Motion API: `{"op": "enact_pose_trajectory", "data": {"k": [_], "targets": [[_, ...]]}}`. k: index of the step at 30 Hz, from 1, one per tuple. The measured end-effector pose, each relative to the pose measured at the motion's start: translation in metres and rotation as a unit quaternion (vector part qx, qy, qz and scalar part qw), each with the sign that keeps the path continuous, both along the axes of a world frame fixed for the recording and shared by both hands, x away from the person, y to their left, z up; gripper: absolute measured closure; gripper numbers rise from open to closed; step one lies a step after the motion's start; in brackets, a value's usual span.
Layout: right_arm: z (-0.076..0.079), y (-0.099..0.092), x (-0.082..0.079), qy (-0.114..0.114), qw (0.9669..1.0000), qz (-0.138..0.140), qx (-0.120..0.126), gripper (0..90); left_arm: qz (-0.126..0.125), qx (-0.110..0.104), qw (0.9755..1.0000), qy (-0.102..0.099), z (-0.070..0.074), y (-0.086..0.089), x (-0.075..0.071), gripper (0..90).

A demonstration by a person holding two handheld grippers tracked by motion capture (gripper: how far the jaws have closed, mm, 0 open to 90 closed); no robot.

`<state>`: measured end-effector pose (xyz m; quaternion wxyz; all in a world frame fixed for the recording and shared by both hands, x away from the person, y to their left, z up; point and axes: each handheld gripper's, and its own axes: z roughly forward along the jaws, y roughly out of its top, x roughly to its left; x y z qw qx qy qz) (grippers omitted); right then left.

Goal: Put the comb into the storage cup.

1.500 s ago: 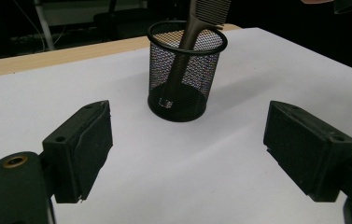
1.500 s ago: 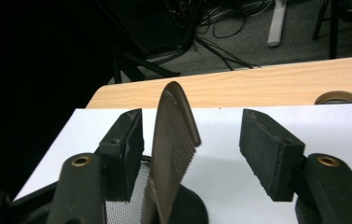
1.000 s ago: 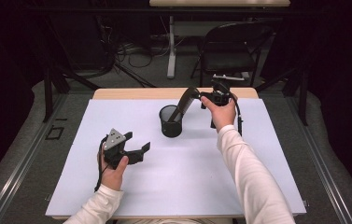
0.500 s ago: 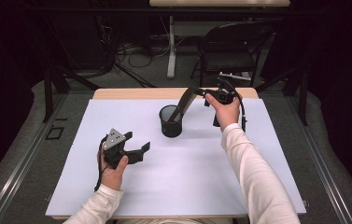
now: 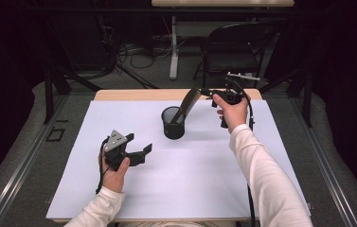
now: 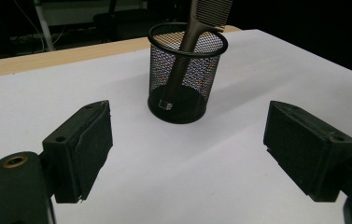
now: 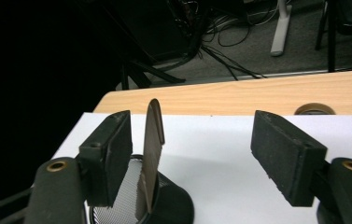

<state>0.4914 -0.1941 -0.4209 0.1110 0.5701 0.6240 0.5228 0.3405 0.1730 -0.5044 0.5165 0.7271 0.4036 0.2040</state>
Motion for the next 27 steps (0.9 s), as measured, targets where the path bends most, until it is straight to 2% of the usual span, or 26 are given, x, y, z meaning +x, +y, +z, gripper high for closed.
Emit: {"op": "enact_pose_trajectory", "data": {"k": [5, 10, 14, 17, 22, 24, 27], "targets": [[0.004, -0.002, -0.005, 0.000, 0.9995, 0.000, -0.032, 19.9, 0.000, -0.001, 1.0000, 0.001, 0.000, 0.000, 0.000, 16.0], [0.009, -0.002, -0.010, -0.005, 0.9993, 0.005, -0.037, 15.8, -0.001, 0.001, 1.0000, 0.001, 0.000, 0.000, 0.000, 16.0], [0.010, 0.000, -0.013, 0.001, 0.9985, -0.002, -0.055, 15.8, -0.002, -0.001, 1.0000, 0.001, 0.000, -0.001, 0.001, 16.0], [0.009, 0.003, -0.014, 0.012, 0.9967, -0.008, -0.080, 15.8, -0.002, -0.001, 1.0000, 0.002, 0.000, -0.001, 0.001, 16.0], [0.008, 0.004, -0.020, 0.008, 0.9941, 0.002, -0.108, 14.6, -0.003, 0.000, 1.0000, 0.001, 0.000, -0.001, 0.001, 16.0], [0.008, 0.004, -0.022, 0.004, 0.9919, 0.007, -0.127, 13.1, -0.002, -0.001, 1.0000, 0.001, 0.000, 0.000, 0.001, 16.0], [0.008, 0.004, -0.026, 0.001, 0.9887, 0.016, -0.149, 4.1, -0.001, -0.001, 1.0000, 0.002, 0.000, 0.000, 0.001, 16.0]]}}
